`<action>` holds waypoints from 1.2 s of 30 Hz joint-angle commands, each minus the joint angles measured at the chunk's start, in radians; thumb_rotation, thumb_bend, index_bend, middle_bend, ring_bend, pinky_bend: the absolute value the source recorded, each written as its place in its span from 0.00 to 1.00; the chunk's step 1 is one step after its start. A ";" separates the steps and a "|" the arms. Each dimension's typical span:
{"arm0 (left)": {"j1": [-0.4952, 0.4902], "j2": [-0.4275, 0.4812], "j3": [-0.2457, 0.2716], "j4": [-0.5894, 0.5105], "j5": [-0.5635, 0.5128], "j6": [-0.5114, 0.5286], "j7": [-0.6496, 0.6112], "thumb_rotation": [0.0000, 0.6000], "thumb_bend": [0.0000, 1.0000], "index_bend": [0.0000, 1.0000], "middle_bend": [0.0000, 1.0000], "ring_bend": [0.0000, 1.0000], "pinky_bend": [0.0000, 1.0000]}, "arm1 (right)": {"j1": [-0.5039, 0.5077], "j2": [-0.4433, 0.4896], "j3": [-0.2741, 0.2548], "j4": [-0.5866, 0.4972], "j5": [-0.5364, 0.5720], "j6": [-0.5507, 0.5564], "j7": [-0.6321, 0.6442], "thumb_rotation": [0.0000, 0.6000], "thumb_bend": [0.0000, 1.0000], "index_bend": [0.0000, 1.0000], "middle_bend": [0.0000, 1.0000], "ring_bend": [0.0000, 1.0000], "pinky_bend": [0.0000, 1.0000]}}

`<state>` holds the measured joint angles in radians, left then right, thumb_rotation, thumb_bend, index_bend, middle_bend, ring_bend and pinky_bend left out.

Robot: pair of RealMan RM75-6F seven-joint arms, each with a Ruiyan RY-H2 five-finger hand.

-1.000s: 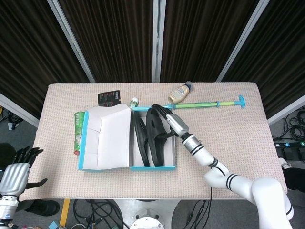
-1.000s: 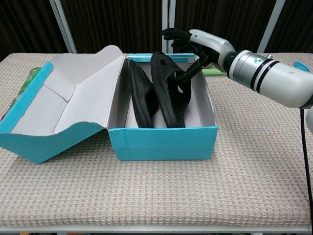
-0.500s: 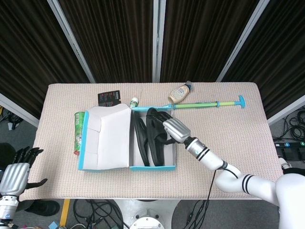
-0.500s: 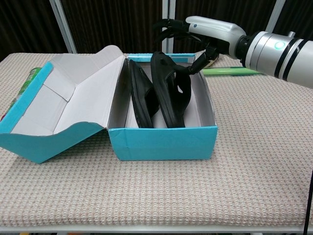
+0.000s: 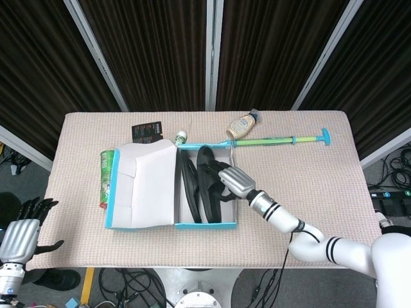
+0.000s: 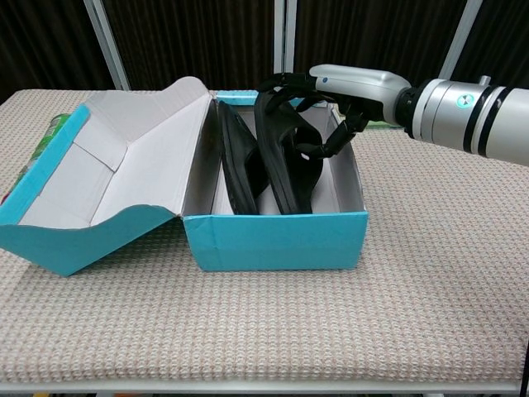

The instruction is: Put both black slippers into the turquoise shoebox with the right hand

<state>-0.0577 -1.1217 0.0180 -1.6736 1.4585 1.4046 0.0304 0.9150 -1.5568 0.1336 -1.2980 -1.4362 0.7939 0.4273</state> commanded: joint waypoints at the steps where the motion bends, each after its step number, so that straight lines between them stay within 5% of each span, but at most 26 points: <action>1: 0.000 0.000 0.000 0.000 0.000 0.000 0.000 1.00 0.00 0.16 0.12 0.00 0.03 | 0.007 -0.013 -0.009 0.023 -0.001 -0.019 -0.007 1.00 0.32 0.07 0.15 0.01 0.14; 19: 0.000 0.000 0.000 0.000 0.000 0.000 0.000 1.00 0.00 0.16 0.12 0.00 0.03 | 0.001 -0.002 0.004 -0.016 0.017 -0.018 -0.072 1.00 0.32 0.05 0.14 0.01 0.14; 28: 0.000 0.000 0.000 0.000 0.000 0.000 0.000 1.00 0.00 0.16 0.12 0.00 0.03 | -0.071 0.113 0.018 -0.134 -0.026 0.133 -0.048 1.00 0.32 0.00 0.10 0.01 0.14; 36: 0.000 0.000 0.000 0.000 0.000 0.000 0.000 1.00 0.00 0.16 0.12 0.00 0.03 | -0.299 0.222 -0.031 -0.180 0.009 0.429 -0.311 1.00 0.30 0.00 0.09 0.01 0.14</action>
<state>-0.0577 -1.1217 0.0180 -1.6736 1.4585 1.4046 0.0304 0.7166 -1.3830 0.1287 -1.4586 -1.4466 1.1075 0.2273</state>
